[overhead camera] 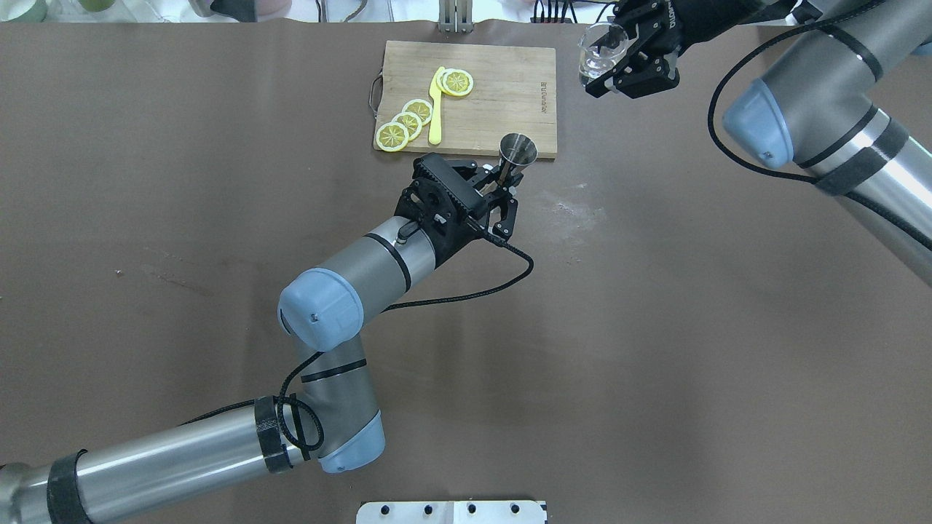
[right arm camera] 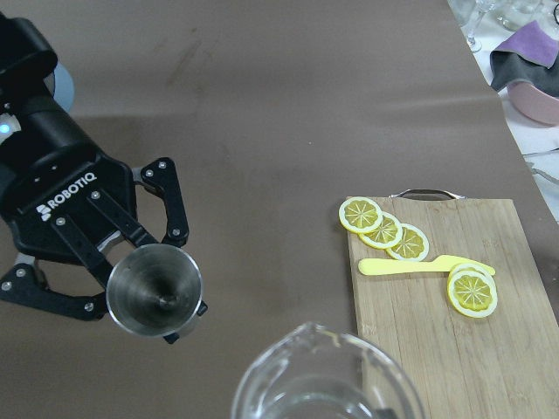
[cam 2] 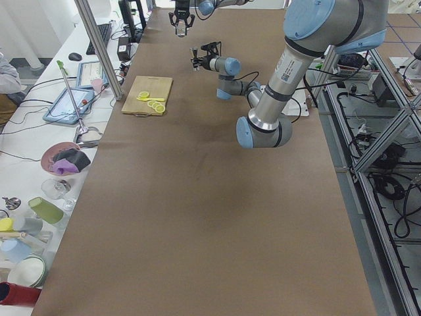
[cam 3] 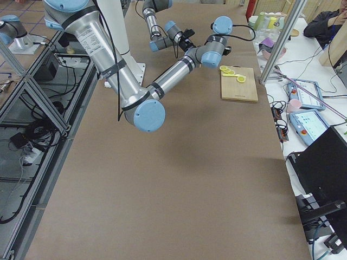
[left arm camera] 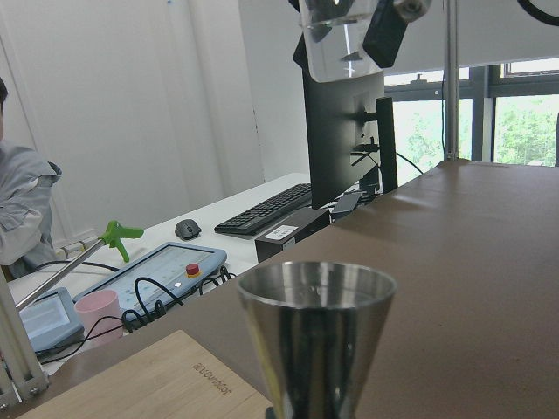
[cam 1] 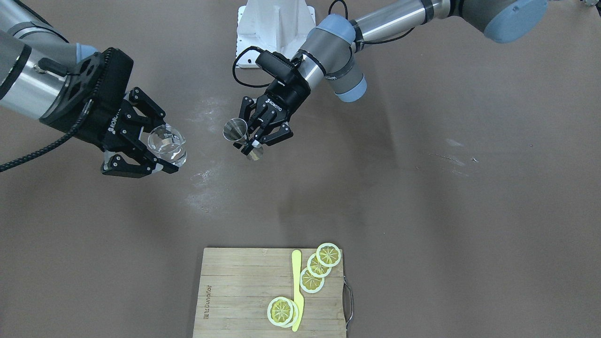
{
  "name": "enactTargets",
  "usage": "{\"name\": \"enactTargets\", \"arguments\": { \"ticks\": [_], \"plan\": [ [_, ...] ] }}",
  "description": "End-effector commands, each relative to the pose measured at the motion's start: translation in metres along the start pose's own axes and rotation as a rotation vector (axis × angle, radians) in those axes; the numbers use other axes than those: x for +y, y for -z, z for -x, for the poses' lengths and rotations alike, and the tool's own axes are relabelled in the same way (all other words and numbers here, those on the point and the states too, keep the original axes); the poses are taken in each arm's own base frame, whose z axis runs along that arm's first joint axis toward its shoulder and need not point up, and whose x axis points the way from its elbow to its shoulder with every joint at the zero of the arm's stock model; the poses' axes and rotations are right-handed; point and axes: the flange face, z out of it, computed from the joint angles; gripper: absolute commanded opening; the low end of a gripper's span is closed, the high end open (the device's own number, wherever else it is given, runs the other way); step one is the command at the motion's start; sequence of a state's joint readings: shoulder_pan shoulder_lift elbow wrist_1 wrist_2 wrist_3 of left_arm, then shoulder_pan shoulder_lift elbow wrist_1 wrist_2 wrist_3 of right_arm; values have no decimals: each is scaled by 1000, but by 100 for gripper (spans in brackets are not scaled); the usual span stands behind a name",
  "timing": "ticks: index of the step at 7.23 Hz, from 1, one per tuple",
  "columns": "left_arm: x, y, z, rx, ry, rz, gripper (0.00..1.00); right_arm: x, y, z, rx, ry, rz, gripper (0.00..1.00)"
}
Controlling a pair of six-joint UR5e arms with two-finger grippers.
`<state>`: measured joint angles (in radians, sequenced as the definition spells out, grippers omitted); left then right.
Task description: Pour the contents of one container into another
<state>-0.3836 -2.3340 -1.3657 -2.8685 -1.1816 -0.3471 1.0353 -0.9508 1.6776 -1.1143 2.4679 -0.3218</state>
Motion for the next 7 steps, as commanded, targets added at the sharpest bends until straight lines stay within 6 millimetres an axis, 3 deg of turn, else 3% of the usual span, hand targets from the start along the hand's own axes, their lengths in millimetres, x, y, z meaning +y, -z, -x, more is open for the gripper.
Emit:
{"name": "enactTargets", "arguments": {
  "ticks": [1,4,5,7],
  "plan": [
    [2,2,-16,17,7,3,0,-7,-1,21,-8,41,48,0],
    [4,2,-17,15,5,5,0,-2,12,76,-54,101,112,0],
    [4,2,-18,16,5,6,0,-4,8,86,-72,131,142,0],
    [4,2,-18,16,5,6,0,1,7,83,-95,122,206,0]
  ]
}}
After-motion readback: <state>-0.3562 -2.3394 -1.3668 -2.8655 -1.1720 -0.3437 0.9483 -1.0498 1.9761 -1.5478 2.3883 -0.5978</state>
